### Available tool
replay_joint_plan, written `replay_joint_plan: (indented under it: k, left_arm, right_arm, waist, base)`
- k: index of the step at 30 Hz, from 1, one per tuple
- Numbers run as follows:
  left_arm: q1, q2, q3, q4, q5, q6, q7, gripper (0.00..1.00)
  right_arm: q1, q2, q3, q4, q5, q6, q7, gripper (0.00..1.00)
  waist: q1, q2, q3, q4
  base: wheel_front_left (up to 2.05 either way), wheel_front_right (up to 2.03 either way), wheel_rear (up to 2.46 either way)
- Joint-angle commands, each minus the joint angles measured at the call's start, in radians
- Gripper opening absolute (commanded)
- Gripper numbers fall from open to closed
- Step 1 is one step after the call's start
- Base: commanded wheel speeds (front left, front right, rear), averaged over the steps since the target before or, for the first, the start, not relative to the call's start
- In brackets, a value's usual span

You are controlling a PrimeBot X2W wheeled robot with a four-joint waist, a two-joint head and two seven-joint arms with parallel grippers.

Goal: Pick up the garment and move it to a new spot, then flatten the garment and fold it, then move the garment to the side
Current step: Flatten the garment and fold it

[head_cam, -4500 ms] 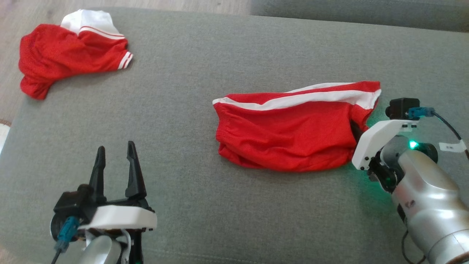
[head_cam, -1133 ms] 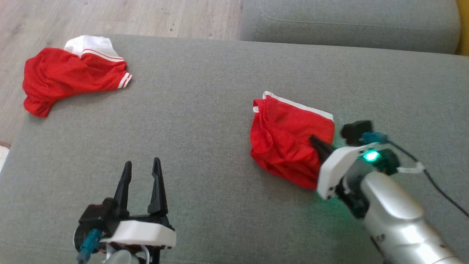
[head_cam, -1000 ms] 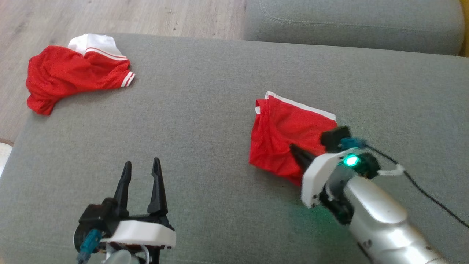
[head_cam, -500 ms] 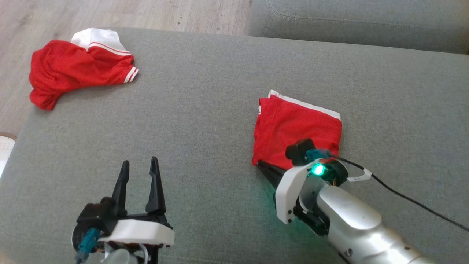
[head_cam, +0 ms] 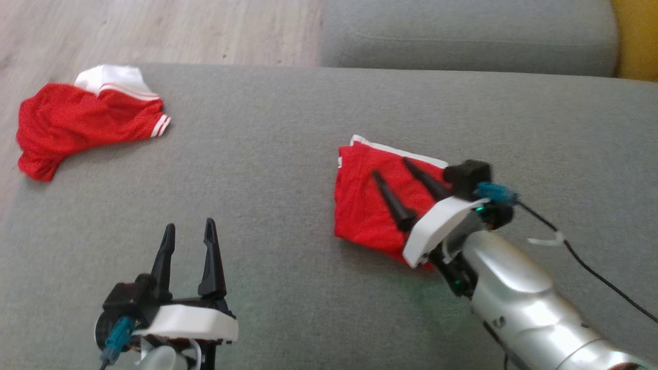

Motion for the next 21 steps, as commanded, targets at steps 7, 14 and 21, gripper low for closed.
replay_joint_plan:
  k: [7, 14, 21]
  left_arm:
    - [-0.036, -0.004, 0.041, 0.006, 0.023, -0.018, -0.012, 1.00]
    - [0.001, -0.004, 0.051, 0.042, 0.025, -0.028, -0.012, 1.00]
    - [0.045, -0.012, 0.075, 0.046, 0.024, -0.034, -0.012, 1.00]
  right_arm:
    - [0.043, -0.003, -0.252, -0.026, -0.134, 0.007, -0.052, 1.00]
    - [0.254, 0.022, -0.520, -0.212, -0.349, 0.007, -0.053, 1.00]
    - [0.439, 0.045, -0.631, -0.393, -0.495, 0.007, -0.027, 1.00]
  waist:
    - [0.0000, 0.0000, -0.050, -0.081]
    - [0.0000, 0.0000, -0.074, -0.118]
    - [0.0000, 0.0000, -0.087, -0.128]
  base:
    - [0.00, 0.00, 0.00]
    - [0.00, 0.00, 0.00]
    - [0.00, 0.00, 0.00]
